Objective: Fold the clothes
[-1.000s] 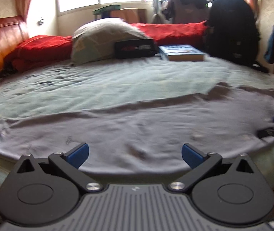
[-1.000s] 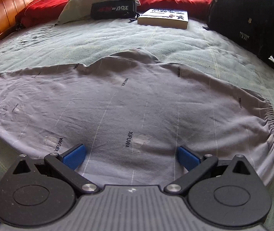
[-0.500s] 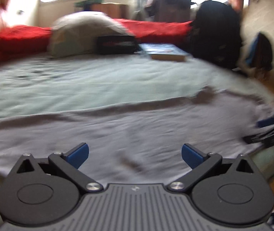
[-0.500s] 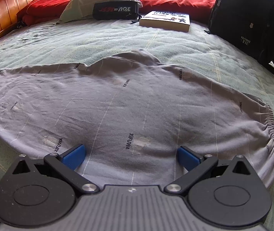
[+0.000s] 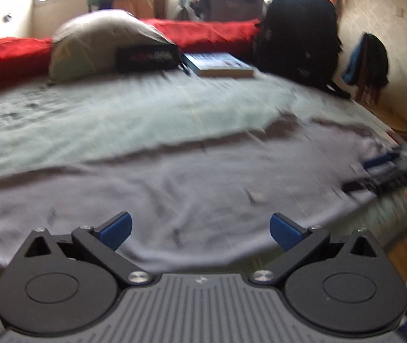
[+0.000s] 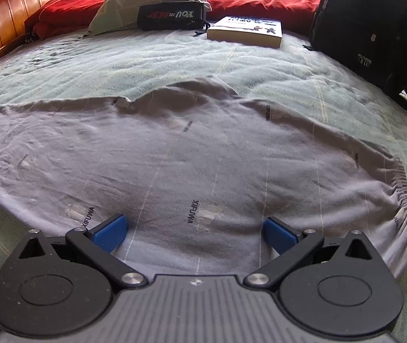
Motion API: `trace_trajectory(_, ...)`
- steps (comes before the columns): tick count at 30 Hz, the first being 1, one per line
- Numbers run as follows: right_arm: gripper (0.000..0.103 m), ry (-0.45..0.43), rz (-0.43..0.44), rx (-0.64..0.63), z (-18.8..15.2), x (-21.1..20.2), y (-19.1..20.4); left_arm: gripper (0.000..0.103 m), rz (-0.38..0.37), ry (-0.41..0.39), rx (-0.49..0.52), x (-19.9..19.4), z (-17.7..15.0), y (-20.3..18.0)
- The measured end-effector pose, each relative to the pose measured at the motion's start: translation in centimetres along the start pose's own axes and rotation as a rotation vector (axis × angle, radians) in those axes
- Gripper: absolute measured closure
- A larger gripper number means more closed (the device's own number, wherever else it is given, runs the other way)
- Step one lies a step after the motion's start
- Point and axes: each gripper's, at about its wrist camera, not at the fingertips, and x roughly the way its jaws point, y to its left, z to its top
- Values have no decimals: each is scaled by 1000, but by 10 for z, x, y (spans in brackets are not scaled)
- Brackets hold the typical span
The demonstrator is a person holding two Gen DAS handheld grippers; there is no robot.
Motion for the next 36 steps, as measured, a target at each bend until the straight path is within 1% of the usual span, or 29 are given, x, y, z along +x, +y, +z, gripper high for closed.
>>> trace_trajectory(2,0,-20,14,-3,3,-8,2,1,-16,23,-57,10,3,13)
trace_trajectory(4,0,-50,36,0,7,-17,5,1,-15,62,-106,17,-2,24)
trace_trajectory(5,0,-63,62,10,10,-20,7,1,-14,78,-128,19,-4,29)
trace_trajectory(8,0,-96,158,47,20,-25,14,1,11,45,-132,-4,0,39)
trace_trajectory(10,0,-96,251,78,28,-22,23,1,60,7,-118,-24,6,55)
trace_trajectory(12,0,-82,352,100,37,-18,35,1,119,-16,-133,-43,7,79)
trace_trajectory(14,0,-62,428,87,46,-14,51,1,182,-19,-191,-59,5,110)
trace_trajectory(15,0,-60,446,67,50,-13,61,1,205,-18,-233,-66,2,128)
trace_trajectory(17,0,-63,472,17,58,-12,81,1,228,-30,-335,-79,-8,161)
trace_trajectory(19,0,-65,497,-32,65,-11,100,1,212,-69,-461,-92,-20,194)
trace_trajectory(21,0,-68,522,-81,72,-9,120,1,180,-114,-572,-98,-33,220)
trace_trajectory(22,0,-69,534,-106,76,-9,130,1,176,-131,-617,-99,-38,232)
trace_trajectory(25,0,-58,568,-131,78,-4,151,1,124,-126,-750,-90,-52,259)
trace_trajectory(29,0,-26,573,-132,74,2,158,1,57,-132,-864,-74,-65,281)
trace_trajectory(33,0,-16,553,-98,75,9,152,1,20,-162,-926,-65,-66,293)
trace_trajectory(36,0,-13,539,-76,77,13,148,1,2,-200,-968,-59,-67,301)
